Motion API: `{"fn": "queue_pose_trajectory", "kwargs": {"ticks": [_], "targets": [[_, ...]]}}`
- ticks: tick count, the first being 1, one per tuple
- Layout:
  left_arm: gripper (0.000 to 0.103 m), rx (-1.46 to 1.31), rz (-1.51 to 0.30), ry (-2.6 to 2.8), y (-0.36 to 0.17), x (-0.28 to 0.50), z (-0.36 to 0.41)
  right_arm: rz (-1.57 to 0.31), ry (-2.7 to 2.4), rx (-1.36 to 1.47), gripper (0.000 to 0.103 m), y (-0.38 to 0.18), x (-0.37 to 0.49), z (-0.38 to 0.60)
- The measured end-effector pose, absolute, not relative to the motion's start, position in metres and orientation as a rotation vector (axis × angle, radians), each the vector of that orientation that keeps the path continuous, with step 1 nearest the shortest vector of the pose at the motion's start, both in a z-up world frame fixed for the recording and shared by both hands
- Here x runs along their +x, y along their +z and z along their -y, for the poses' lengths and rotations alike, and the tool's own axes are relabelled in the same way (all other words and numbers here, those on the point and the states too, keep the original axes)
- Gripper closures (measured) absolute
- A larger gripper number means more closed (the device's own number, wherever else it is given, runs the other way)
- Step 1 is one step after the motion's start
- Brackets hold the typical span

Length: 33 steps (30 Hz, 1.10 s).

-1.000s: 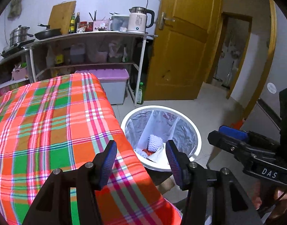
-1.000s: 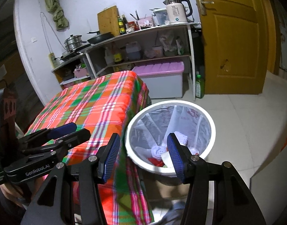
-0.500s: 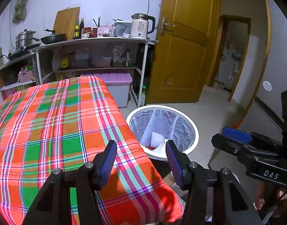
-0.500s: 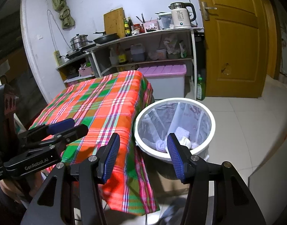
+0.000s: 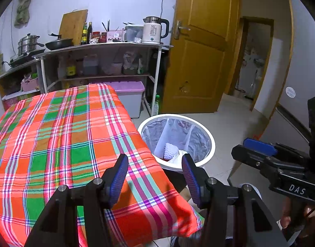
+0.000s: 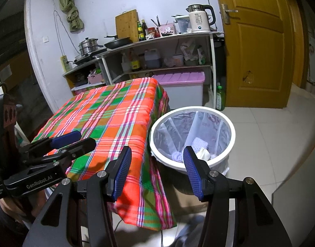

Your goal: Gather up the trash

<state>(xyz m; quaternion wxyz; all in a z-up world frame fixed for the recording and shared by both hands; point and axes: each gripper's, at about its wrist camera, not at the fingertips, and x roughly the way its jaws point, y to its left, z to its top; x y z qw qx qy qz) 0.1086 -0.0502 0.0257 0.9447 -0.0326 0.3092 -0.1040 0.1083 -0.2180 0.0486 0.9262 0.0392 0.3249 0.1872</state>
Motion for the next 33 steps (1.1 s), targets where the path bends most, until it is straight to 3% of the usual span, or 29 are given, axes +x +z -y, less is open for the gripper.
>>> {"fn": "queue_pose_trajectory", "kwargs": {"ticks": [33], "targets": [[0.049, -0.058, -0.633, -0.207, 0.0266, 0.1051, 0.0517, -0.678, 0.391, 0.081, 0.050, 0.0476, 0.1064, 0.2203]]}}
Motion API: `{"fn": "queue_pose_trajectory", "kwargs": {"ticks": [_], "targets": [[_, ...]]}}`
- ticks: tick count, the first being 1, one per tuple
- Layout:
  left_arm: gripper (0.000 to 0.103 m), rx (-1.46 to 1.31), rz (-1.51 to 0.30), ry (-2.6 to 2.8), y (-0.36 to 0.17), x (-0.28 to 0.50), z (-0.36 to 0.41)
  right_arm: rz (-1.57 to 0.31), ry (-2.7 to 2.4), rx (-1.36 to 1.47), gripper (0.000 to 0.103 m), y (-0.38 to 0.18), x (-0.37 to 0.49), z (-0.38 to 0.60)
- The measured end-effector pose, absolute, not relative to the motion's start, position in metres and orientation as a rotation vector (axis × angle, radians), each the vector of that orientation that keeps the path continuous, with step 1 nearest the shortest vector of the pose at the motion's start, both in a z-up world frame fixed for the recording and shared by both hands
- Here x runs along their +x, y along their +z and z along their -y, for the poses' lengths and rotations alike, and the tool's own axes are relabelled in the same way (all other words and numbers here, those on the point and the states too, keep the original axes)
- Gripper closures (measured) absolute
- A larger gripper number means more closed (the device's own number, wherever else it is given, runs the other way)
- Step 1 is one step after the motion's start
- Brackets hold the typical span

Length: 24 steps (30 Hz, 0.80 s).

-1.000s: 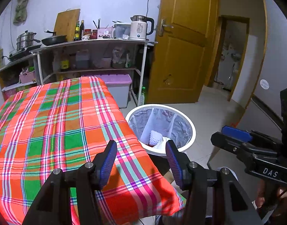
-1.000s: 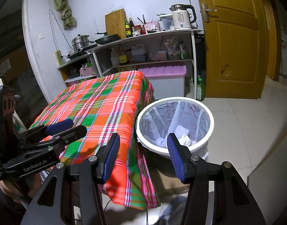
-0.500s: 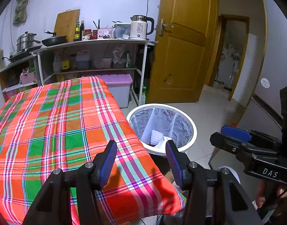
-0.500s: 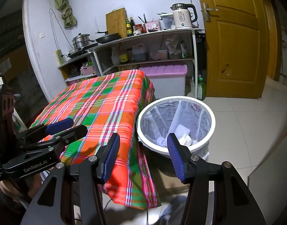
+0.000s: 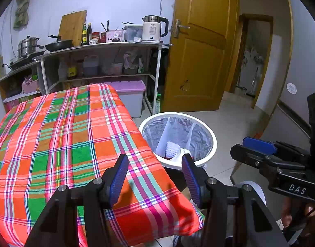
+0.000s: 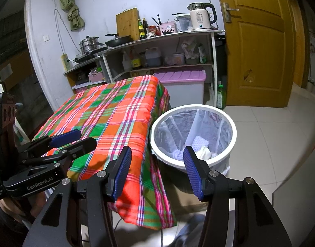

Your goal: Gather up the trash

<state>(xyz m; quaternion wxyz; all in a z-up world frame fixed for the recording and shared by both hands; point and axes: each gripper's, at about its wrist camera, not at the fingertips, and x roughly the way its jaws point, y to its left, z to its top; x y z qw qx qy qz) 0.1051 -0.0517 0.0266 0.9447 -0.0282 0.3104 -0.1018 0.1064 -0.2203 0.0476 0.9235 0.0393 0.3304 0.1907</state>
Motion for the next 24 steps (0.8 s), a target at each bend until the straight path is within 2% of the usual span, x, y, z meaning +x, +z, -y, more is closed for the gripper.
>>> {"fn": "queue_pose_trajectory", "kwargs": {"ticks": [24], "targets": [[0.049, -0.051, -0.642, -0.208, 0.0218, 0.1041, 0.0491, -0.684, 0.386, 0.084, 0.050, 0.0422, 0.1067, 0.2230]]}}
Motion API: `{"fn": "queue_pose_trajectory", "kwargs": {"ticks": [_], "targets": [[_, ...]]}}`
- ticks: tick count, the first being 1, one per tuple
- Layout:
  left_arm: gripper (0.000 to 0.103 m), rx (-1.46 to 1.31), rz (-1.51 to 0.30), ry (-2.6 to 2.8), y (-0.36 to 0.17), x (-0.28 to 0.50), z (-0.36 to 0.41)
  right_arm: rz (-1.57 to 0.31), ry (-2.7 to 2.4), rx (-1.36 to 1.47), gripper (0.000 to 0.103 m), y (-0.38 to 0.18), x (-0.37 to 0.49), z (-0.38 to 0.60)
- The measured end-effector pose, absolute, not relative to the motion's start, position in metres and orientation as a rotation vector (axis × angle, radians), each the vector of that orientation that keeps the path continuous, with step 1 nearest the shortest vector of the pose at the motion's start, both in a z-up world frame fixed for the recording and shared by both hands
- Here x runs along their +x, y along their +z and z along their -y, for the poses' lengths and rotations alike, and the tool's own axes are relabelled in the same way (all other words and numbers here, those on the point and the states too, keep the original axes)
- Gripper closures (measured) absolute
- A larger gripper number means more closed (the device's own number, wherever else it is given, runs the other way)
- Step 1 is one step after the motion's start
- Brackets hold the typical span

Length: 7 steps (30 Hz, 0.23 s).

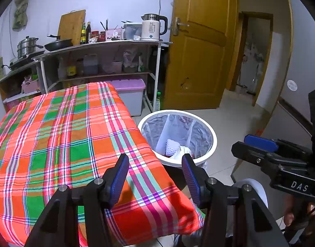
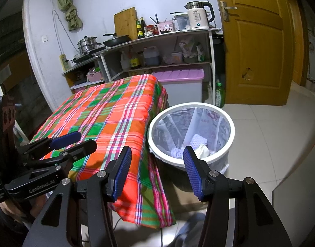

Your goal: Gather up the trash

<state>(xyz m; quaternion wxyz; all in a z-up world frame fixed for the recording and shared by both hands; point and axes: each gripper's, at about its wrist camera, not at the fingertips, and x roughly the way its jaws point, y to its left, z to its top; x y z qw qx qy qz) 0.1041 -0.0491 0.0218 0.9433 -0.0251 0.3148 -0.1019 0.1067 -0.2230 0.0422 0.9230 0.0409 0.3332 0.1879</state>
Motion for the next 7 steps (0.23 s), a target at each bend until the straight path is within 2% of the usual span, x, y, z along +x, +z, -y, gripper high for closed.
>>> {"fn": "queue_pose_trajectory", "kwargs": {"ticks": [7], "targets": [[0.049, -0.053, -0.634, -0.206, 0.0227, 0.1021, 0.0458, -0.684, 0.385, 0.084, 0.050, 0.0420, 0.1068, 0.2232]]}}
